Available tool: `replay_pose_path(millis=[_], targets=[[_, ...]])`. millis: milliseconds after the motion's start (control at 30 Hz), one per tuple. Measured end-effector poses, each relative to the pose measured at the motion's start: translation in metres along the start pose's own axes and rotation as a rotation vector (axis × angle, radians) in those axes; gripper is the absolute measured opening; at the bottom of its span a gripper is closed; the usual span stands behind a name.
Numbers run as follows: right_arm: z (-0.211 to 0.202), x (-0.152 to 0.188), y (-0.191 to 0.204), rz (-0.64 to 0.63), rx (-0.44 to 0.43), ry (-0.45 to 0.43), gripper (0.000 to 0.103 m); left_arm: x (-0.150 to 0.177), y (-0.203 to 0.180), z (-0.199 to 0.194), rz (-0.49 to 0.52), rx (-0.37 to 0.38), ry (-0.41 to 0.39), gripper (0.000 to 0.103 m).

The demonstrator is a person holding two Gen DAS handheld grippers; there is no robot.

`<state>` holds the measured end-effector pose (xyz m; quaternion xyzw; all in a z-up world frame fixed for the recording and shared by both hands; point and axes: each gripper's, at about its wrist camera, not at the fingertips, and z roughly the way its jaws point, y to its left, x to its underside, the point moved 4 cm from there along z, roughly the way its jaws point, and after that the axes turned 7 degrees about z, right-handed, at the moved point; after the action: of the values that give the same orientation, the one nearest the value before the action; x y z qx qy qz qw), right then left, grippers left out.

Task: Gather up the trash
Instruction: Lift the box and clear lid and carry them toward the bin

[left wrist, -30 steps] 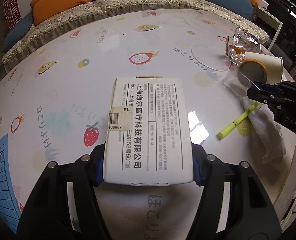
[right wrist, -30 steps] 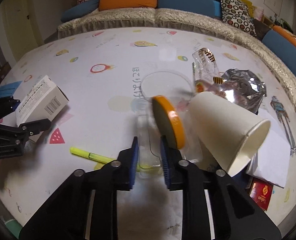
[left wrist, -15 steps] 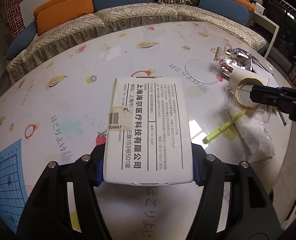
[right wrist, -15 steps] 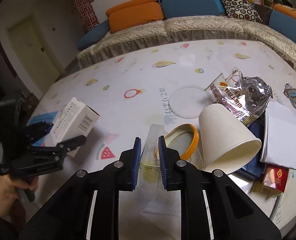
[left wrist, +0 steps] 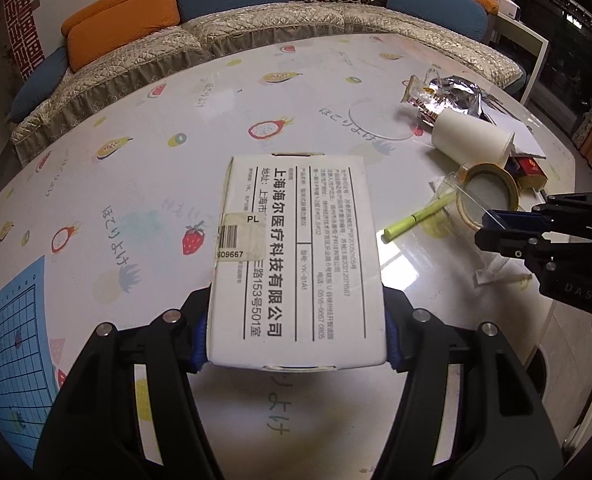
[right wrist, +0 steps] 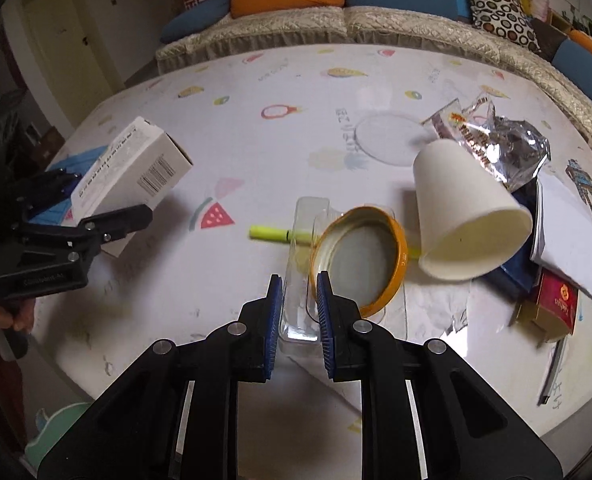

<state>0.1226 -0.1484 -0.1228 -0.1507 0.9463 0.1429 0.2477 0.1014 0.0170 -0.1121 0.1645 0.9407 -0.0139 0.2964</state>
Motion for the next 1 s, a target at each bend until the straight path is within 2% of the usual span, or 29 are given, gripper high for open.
replay_pose_path(millis=[133, 367, 600, 833, 1000], targets=[[0.006, 0.009, -0.007, 0.014, 0.024, 0.034, 0.019, 0.006, -0.004, 0.002, -0.002, 0.010, 0.008, 0.060], [0.014, 0.010, 0.002, -0.060, 0.089, 0.079, 0.018, 0.012, -0.011, 0.005, 0.005, 0.016, 0.023, 0.060], [-0.003, 0.006, 0.010, -0.103, 0.103, 0.059, 0.018, 0.011, -0.016, -0.005, 0.011, 0.013, 0.011, 0.060], [-0.047, 0.000, 0.012, -0.109, 0.103, -0.003, 0.018, 0.003, -0.029, -0.025, 0.037, 0.021, -0.021, 0.060], [-0.093, 0.012, 0.001, -0.087, 0.115, -0.052, 0.018, -0.007, -0.059, -0.049, 0.093, 0.035, -0.055, 0.060]])
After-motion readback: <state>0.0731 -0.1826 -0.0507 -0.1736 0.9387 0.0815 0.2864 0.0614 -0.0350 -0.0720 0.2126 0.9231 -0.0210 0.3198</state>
